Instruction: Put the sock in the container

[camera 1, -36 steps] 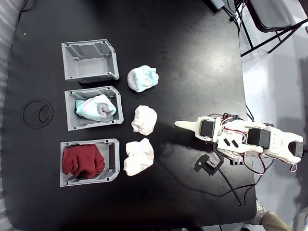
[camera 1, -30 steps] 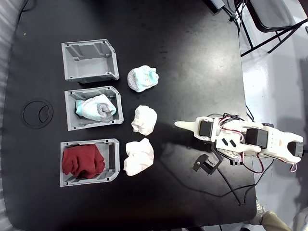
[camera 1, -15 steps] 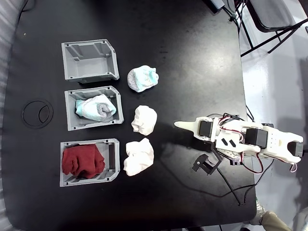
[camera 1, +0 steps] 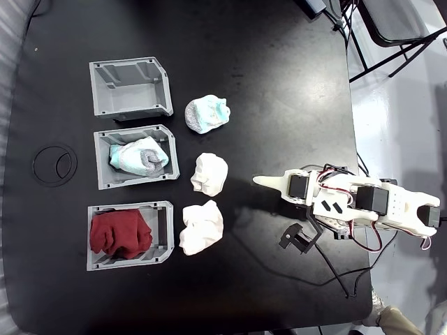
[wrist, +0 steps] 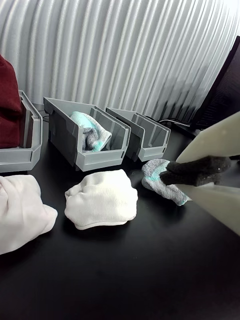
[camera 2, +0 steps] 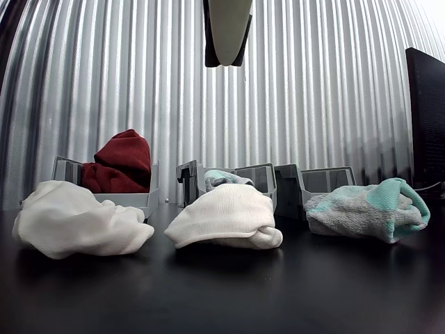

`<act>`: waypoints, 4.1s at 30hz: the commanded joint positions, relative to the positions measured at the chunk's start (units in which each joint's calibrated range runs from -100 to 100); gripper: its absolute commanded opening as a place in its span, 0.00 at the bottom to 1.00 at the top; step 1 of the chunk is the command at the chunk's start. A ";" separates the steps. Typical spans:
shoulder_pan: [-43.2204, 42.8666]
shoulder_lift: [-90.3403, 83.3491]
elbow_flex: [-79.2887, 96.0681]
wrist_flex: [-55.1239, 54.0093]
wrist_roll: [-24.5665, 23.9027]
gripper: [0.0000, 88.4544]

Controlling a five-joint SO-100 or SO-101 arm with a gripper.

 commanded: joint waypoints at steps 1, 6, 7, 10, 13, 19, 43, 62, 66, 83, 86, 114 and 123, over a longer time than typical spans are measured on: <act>-0.21 -1.11 -0.83 -0.87 -0.18 0.02; -0.21 -1.11 -0.83 -0.87 -0.24 0.02; -0.21 -1.11 -0.92 -0.87 -0.24 0.02; -0.21 -1.11 -0.92 -0.87 -0.24 0.02; -0.21 -1.11 -0.92 -0.87 -0.24 0.02; 0.03 -1.11 -0.92 -0.87 -0.24 0.02; 4.67 5.83 -21.12 -0.62 -0.01 0.01; 23.49 46.24 -58.27 25.77 0.28 0.01; 26.24 49.33 -58.81 25.34 1.94 0.02; 28.44 75.01 -81.35 25.34 2.40 0.02; 27.97 80.62 -87.94 25.60 2.40 0.02; 28.60 102.20 -111.74 30.30 2.00 0.01; 31.12 102.28 -115.80 30.30 2.28 0.01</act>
